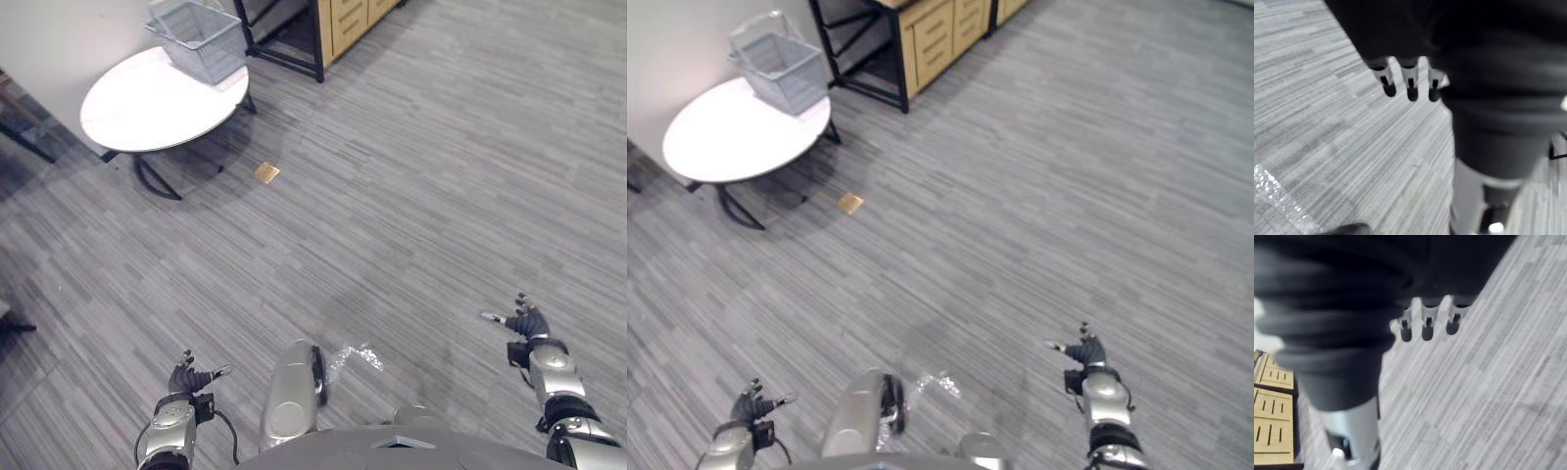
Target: Pick vegetable in the basket
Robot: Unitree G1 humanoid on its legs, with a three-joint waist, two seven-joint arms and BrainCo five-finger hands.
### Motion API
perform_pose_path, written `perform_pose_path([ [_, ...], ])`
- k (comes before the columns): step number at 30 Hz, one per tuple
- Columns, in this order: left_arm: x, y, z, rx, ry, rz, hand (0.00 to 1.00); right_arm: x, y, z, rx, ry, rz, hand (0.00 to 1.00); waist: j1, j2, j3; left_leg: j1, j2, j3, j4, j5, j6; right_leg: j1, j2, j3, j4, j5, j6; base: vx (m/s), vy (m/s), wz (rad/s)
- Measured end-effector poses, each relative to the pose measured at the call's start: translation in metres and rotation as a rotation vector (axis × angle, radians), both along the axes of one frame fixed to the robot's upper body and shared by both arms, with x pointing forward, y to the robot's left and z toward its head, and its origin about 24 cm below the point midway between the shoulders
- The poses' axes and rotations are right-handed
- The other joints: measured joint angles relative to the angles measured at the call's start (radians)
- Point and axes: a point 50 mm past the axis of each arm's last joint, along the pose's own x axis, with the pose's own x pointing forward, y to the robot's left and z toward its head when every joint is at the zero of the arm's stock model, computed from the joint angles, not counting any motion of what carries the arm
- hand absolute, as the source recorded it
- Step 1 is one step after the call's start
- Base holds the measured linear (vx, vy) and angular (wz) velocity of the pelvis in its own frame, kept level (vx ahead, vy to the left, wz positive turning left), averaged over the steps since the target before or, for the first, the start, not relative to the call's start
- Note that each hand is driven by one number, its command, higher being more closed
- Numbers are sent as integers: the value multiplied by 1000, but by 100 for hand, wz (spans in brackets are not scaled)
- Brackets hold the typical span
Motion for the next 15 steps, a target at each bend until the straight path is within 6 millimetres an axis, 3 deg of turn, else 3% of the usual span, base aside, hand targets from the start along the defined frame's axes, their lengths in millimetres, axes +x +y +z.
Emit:
perform_pose_path([
  [1, 10, -2, 3, -7, -33, 8, 0, 0, 4, -4, 23, 10, 4, 0, -1, -26, 6, -3, -21, 9, 64, -49, 41, -20, -34, 8, 76, 47, 69, 522, 266, 5],
  [2, 12, -3, 3, -12, -41, 10, 0, -2, 5, -6, 30, 21, 1, 0, -5, -33, 9, 1, -26, 15, 99, -80, 49, -23, -37, 20, 118, 78, 80, 834, 390, 3],
  [3, 10, -6, 1, -21, -39, 10, 0, -5, 9, -11, 43, 31, 0, 0, -3, -46, 8, 57, -35, 22, 151, -157, 58, -42, -28, 32, 251, 203, 113, 722, 316, -8],
  [5, 2, -4, 0, -14, -25, 14, 0, -8, 16, -16, 65, 35, 2, 0, -5, -53, 5, 163, -49, 16, 122, -220, 58, -82, -8, 48, 428, 407, 234, 745, 299, 0],
  [6, 4, -1, 4, 2, -43, 6, 0, -12, 22, -22, 82, 41, 4, 0, -17, -59, 2, 259, -74, -13, 72, -273, 54, -181, 27, 52, 694, 449, 251, 611, 206, 35],
  [7, 7, -1, 6, 3, -57, -1, 0, -15, 24, -25, 89, 49, 4, 0, -25, -63, 1, 312, -90, -36, 44, -294, 58, -251, 45, 44, 839, 434, 244, 556, 116, 48],
  [9, 8, -4, 5, 0, -54, -16, 0, -19, 28, -28, 96, 57, 6, 0, -49, -50, 4, 416, -106, -84, -19, -317, 60, -344, 67, -3, 986, 353, 235, 479, 18, 66],
  [10, 9, -7, 4, -3, -49, -32, 0, -27, 29, -31, 85, 75, 14, 0, -67, -28, 7, 498, -105, -140, -69, -333, 57, -420, 79, -56, 1021, 289, 191, 569, -63, 114],
  [11, 14, -9, 5, -3, -59, -50, 0, -37, 28, -32, 67, 93, 19, 0, -89, -11, 1, 563, -94, -192, -105, -351, 49, -503, 77, -97, 996, 223, 127, 706, -135, 117],
  [12, 16, -9, 6, -2, -65, -52, 0, -40, 27, -32, 61, 92, 19, 0, -99, -5, -2, 586, -84, -214, -112, -363, 46, -544, 78, -103, 959, 193, 108, 742, -208, 139],
  [13, 20, -8, 8, 2, -78, -55, 0, -40, 26, -26, 37, 74, 25, 0, -120, 4, -2, 623, -63, -268, -112, -388, 28, -614, 75, -94, 839, 158, 99, 639, -225, 145],
  [15, 25, -8, 10, 5, -92, -57, 0, -31, 23, -12, -23, 12, 40, 0, -132, 12, -5, 664, -14, -331, -112, -425, -3, -676, 72, -66, 506, 176, 102, 671, -321, 133],
])
